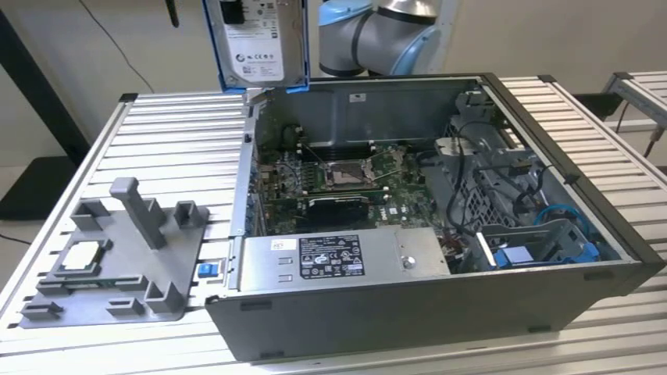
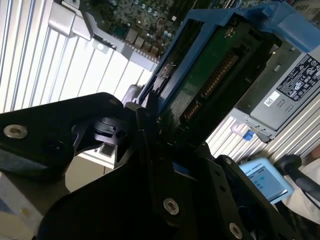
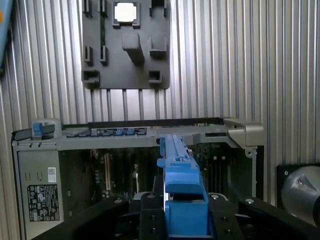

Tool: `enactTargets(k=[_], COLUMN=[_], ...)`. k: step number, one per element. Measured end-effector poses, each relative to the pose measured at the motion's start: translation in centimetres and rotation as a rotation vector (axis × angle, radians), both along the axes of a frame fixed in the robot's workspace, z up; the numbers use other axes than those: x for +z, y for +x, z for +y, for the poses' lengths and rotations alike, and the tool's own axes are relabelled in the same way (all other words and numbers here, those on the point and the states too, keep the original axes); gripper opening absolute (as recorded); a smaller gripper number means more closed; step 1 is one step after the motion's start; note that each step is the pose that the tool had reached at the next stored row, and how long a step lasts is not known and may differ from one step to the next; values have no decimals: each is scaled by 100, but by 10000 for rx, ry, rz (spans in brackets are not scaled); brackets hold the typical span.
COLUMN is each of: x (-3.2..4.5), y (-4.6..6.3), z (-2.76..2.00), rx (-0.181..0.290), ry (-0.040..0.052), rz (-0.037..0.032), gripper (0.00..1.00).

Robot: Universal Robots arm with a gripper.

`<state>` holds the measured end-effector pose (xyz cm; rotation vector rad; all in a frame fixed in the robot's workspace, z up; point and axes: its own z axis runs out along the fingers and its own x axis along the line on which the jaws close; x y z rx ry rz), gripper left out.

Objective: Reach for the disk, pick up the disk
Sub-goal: 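Pick up the disk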

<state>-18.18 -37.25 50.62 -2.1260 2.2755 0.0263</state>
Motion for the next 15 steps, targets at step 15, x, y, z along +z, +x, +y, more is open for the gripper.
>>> enactTargets(k=[15], x=[0], y=[447], z=[0], rx=[0], ry=[0], rz=[5], gripper=[0])
